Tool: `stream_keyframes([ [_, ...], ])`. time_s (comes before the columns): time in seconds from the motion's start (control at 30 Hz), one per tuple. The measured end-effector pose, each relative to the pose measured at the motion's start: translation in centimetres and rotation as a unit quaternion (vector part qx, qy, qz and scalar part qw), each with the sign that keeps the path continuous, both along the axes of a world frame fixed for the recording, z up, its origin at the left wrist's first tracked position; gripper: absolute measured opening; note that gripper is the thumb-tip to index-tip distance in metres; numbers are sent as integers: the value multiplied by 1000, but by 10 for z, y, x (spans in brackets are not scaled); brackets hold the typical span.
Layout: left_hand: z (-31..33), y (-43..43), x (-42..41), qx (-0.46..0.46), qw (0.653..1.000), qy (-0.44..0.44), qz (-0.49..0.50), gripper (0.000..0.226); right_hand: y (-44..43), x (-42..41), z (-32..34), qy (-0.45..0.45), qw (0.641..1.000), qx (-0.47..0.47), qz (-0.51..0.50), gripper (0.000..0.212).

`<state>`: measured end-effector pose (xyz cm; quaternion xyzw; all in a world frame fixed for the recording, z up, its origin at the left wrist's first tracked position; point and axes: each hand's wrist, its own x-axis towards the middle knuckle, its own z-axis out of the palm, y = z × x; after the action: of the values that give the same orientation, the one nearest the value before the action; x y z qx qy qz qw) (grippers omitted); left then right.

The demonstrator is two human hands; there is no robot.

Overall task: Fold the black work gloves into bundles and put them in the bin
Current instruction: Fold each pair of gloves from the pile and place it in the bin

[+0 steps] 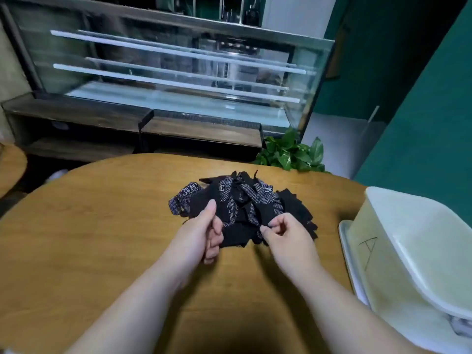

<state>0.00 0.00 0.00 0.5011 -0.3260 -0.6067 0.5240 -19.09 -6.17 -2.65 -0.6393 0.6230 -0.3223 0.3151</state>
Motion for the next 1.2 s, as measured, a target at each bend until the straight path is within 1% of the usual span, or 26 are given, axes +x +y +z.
stream_keyframes([
  [0.07, -5, -4, -2, -6, 1000, -23, 6, 52, -7, 2, -2, 99, 994, -33, -12, 23],
  [0.1, -8, -4, -2, -4, 1000, -28, 7, 51, -11, 2, -6, 134, 990, -43, -14, 29],
  [0.17, -12, -3, -6, -9, 999, -34, 2, 51, -16, 7, -7, 160, 985, -59, -22, 45],
  [0.23, -14, 2, -9, -17, 999, -46, 2, 51, -19, 12, -9, 196, 978, -67, -22, 52],
  [0.3, -12, 5, -10, -26, 998, -55, 1, 51, -23, 14, -8, 256, 964, -66, -16, 42],
  [0.37, -11, 11, -10, -35, 998, -56, -1, 51, -24, 14, -4, 294, 953, -70, -8, 24],
  [0.4, -10, 14, -10, -39, 998, -54, -3, 51, -23, 13, -2, 292, 954, -70, -6, 18],
  [0.47, -3, 21, -10, -43, 998, -52, -4, 53, -17, 7, 9, 243, 968, -54, -19, 10],
  [0.53, 5, 27, -8, -53, 997, -51, 5, 54, -9, 1, 26, 159, 985, -39, -45, 10],
  [0.6, 14, 35, -8, -66, 997, -42, 9, 55, 2, -3, 44, 86, 993, -48, -63, 11],
  [0.67, 25, 45, -10, -76, 996, -39, 3, 56, 14, -6, 62, 1, 996, -57, -66, 4],
  [0.73, 32, 54, -12, -72, 996, -50, 0, 56, 24, -8, 75, -77, 995, -41, -50, 15],
  [0.77, 37, 60, -14, -71, 996, -57, -3, 57, 31, -11, 82, -89, 995, -33, -35, 20],
  [0.9, 47, 74, -23, -79, 994, -72, -14, 57, 52, -21, 96, -42, 999, -16, 23, 35],
  [0.97, 53, 82, -29, -87, 992, -88, -22, 57, 62, -27, 103, -53, 997, 23, 55, 36],
  [1.0, 57, 88, -32, -93, 990, -101, -26, 57, 67, -30, 107, -48, 995, 40, 73, 37],
  [1.03, 61, 93, -34, -98, 988, -114, -28, 57, 71, -33, 111, -26, 994, 43, 95, 39],
  [1.13, 74, 112, -40, -114, 984, -135, -25, 57, 89, -35, 124, 83, 984, -2, 156, 40],
  [1.2, 81, 122, -42, -126, 981, -143, -24, 57, 100, -34, 131, 99, 980, -25, 172, 40],
])
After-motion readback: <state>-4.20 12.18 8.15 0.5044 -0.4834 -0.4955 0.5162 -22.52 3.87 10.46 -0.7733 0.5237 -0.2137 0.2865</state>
